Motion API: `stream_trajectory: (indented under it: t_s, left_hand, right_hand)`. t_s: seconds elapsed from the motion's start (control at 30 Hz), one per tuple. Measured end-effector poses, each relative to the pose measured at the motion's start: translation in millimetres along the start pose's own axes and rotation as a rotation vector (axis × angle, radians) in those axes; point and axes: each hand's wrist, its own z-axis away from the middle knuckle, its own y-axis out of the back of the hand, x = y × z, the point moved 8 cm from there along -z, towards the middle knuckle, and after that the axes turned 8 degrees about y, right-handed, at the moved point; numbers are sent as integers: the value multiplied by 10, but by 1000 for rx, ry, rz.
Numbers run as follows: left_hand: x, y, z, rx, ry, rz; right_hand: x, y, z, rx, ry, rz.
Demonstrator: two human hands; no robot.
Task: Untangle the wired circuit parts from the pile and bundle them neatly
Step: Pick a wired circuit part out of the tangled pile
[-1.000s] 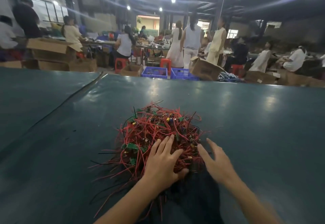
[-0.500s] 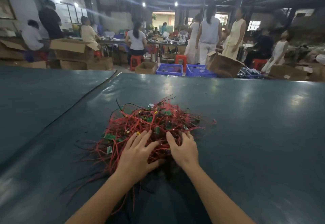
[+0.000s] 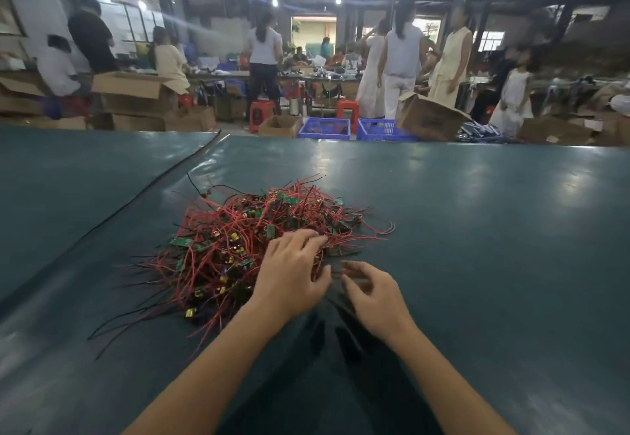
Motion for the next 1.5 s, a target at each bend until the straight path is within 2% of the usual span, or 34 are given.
stream_trajectory:
  t_s: [0.07,0.13,0.27,0.33,0.47,0.6,0.7,0.8,1.03,1.13,1.23,1.33,1.5]
  left_hand:
    - [-42,-334,14,-141,53,-127]
    - [-99,-510,2,-202,122,-219]
    - [-199,-469,-93,-82,282,-116]
    - [-229,-452,-71,-41,306,-87]
    - [-212,-411,59,-24,256,-145]
    - [-138,-224,168,77,196,-109]
    - [-42,-50,231,192,132,-10]
    - [135,106,287,261,-3,122]
    - [402,53,491,181,-139,210]
    - [288,-37,487,80,-35,188]
    - [106,-186,488,-22,102,38]
    - [95,-39,474,69,70,86]
    - [391,301,600,366,-251,327]
  right_hand:
    - [58,155,129,72,-9,-41]
    - [158,290,264,146,-42,-122]
    - [280,458,461,283,-70,-248]
    - [292,487,495,315,-67,-265]
    - [294,474,502,300,-62,-267]
    - [260,459,509,286,-50,-262]
    - [227,437,515,276,-36,-237]
    - [179,434,509,277,-22,-228]
    - [42,373,553,225,39,-169]
    - [-7,328,579,191,56,-142]
    - [-24,321,595,185,62,-113]
    - [-25,348,592,195,59,-121]
    - [-99,332,597,201,62,-223]
